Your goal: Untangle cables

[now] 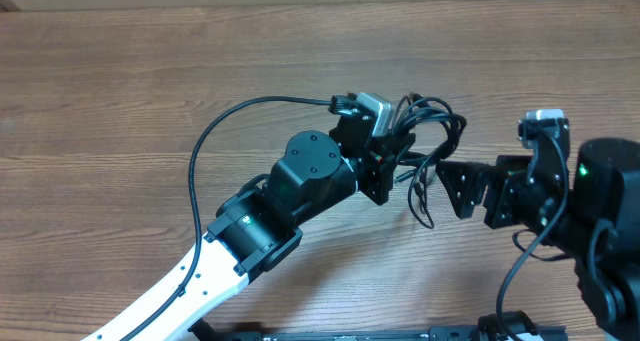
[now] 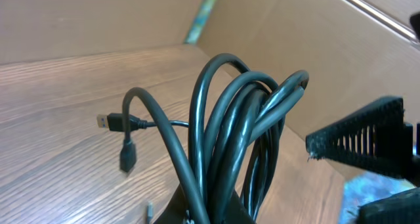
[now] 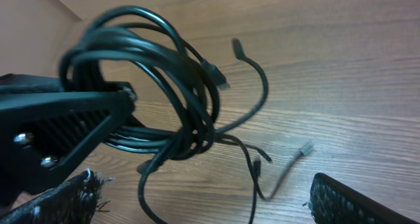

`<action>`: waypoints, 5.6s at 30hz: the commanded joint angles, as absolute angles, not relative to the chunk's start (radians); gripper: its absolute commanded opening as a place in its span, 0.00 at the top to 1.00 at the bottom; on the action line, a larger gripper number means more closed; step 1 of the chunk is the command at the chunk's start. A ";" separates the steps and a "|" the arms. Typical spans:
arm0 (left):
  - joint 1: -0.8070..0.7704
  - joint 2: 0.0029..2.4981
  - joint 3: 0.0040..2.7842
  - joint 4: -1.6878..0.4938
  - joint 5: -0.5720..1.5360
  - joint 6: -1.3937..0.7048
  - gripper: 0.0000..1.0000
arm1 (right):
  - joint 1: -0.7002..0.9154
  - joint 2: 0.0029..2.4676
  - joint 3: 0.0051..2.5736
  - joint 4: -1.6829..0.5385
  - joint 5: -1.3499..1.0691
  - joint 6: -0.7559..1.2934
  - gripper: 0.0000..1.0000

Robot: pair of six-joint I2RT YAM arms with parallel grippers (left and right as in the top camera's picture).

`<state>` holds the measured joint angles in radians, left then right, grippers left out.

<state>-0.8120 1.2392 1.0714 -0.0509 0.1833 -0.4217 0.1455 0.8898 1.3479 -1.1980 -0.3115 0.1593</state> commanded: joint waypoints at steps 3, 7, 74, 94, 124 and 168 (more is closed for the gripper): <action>-0.812 1.216 1.084 0.004 0.346 -0.275 0.96 | 0.143 0.867 1.349 -1.214 -0.294 0.148 0.00; -0.812 1.216 1.084 0.002 0.360 -0.152 0.96 | 0.143 0.865 1.349 -1.210 -0.270 0.148 0.00; -0.797 1.216 1.084 -0.142 0.460 0.612 0.96 | 0.143 0.783 1.349 -1.238 -0.023 0.355 0.00; -0.763 1.216 1.084 -0.151 0.529 0.917 0.96 | 0.143 0.783 1.349 -1.318 -0.246 0.072 0.00; -0.764 1.216 1.084 -0.114 0.794 0.916 0.96 | 0.143 0.783 1.348 -1.308 -0.106 0.051 0.00; -0.766 1.216 1.084 -0.092 0.990 0.815 0.96 | 0.143 0.860 1.349 -1.301 0.157 0.371 0.00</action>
